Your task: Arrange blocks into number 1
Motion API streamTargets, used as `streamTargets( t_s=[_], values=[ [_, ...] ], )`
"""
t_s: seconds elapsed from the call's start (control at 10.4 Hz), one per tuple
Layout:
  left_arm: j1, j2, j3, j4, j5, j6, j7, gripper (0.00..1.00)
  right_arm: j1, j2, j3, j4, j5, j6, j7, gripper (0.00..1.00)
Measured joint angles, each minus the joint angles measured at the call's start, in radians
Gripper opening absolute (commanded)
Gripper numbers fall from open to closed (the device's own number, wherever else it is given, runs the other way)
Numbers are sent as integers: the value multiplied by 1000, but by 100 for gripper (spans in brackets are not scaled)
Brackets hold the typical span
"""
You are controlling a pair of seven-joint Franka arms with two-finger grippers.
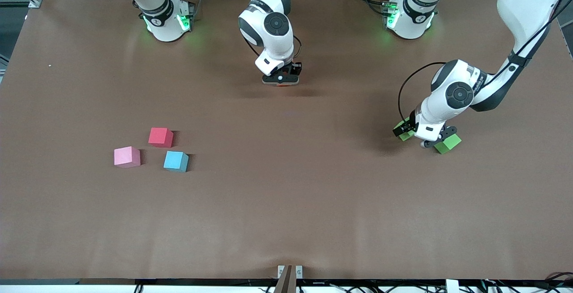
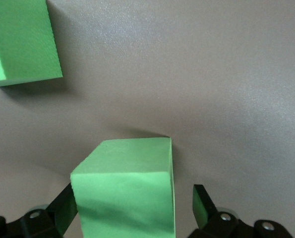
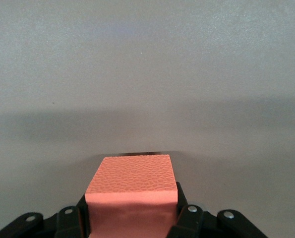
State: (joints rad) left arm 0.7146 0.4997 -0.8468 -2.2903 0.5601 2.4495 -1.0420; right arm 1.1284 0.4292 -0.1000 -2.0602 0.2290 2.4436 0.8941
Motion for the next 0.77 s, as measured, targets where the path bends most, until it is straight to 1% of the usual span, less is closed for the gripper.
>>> streamTargets(
  t_s=[0.1,0.19,0.58,0.77],
  values=[
    [0,1,0,0,3,0,0,0,0,0,0,0,0,0,0,95],
    [0,1,0,0,7,0,0,0,1,0,0,0,0,0,0,100],
    [-1,1,-2,1,60,2,2,0,1,-8,-3,2,0,7,1,100],
    [-4,1,-3,6,93,2,11,0,-23,-41,-7,0,-13,6,1,100]
  ],
)
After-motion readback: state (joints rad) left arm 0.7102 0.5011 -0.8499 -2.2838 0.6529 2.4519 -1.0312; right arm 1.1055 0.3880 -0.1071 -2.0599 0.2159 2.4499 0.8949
